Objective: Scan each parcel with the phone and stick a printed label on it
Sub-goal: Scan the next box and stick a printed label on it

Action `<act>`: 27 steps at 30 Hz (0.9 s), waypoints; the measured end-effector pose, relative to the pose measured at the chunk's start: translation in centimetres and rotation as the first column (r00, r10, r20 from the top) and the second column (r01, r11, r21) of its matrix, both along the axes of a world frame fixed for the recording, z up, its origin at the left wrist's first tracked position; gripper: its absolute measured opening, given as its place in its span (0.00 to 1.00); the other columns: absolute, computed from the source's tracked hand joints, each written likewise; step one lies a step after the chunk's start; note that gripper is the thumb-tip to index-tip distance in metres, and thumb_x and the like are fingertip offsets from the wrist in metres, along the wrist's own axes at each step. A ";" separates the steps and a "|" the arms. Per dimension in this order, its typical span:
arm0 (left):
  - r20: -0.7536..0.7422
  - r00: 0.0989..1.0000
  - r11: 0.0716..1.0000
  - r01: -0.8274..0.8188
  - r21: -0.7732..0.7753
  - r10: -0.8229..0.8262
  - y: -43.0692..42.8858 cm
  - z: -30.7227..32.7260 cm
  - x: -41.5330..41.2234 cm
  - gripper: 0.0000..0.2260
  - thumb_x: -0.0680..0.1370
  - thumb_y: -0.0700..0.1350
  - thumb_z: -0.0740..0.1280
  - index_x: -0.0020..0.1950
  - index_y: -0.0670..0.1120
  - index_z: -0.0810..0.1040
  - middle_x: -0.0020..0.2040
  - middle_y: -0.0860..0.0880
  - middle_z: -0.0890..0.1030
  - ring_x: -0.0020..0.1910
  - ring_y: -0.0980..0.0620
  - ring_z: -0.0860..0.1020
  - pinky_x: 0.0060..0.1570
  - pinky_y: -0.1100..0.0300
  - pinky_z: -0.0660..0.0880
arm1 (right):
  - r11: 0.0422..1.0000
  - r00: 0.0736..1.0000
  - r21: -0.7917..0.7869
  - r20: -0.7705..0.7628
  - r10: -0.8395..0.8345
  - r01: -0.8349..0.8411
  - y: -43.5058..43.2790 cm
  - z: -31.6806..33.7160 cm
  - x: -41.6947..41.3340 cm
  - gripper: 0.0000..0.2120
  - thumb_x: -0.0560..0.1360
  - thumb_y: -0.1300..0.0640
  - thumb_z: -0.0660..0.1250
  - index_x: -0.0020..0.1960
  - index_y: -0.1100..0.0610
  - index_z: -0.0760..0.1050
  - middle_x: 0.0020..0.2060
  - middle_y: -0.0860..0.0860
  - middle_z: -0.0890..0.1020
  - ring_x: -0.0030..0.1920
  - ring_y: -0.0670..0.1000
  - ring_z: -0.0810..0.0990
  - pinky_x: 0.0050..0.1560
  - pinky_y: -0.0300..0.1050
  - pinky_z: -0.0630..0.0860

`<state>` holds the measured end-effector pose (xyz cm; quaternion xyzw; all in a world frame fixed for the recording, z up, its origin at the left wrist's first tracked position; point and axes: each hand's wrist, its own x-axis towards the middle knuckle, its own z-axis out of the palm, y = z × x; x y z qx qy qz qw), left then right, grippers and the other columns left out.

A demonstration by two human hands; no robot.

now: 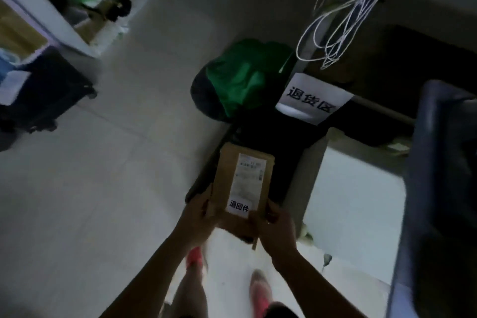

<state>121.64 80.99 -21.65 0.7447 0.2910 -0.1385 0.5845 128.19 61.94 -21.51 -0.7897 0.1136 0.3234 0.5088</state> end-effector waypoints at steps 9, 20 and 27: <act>-0.017 0.965 0.965 0.260 -0.022 -0.260 5.1 -24.2 18.1 0.27 0.80 0.46 0.69 0.77 0.56 0.66 0.58 0.57 0.82 0.55 0.59 0.81 0.55 0.53 0.81 | 0.933 0.935 -0.059 0.006 -0.355 0.355 4.6 -23.9 13.4 0.21 0.71 0.56 0.79 0.63 0.50 0.82 0.49 0.45 0.87 0.49 0.51 0.87 0.52 0.55 0.85; -0.055 0.956 0.958 0.288 -0.001 -0.288 2.5 -49.5 26.0 0.31 0.79 0.46 0.71 0.77 0.63 0.62 0.55 0.66 0.77 0.50 0.70 0.77 0.42 0.74 0.75 | 0.915 0.919 -0.086 0.037 -0.391 0.393 3.2 -48.0 20.4 0.17 0.74 0.55 0.76 0.61 0.47 0.81 0.49 0.44 0.85 0.50 0.49 0.85 0.52 0.58 0.84; -0.178 0.903 0.877 0.425 0.225 -0.392 1.1 -49.3 26.1 0.34 0.80 0.47 0.69 0.81 0.57 0.55 0.69 0.51 0.74 0.64 0.52 0.76 0.57 0.57 0.76 | 0.929 0.983 -0.321 0.089 -0.162 0.182 2.8 -47.5 20.9 0.20 0.78 0.55 0.72 0.68 0.54 0.76 0.58 0.51 0.83 0.58 0.53 0.82 0.49 0.38 0.74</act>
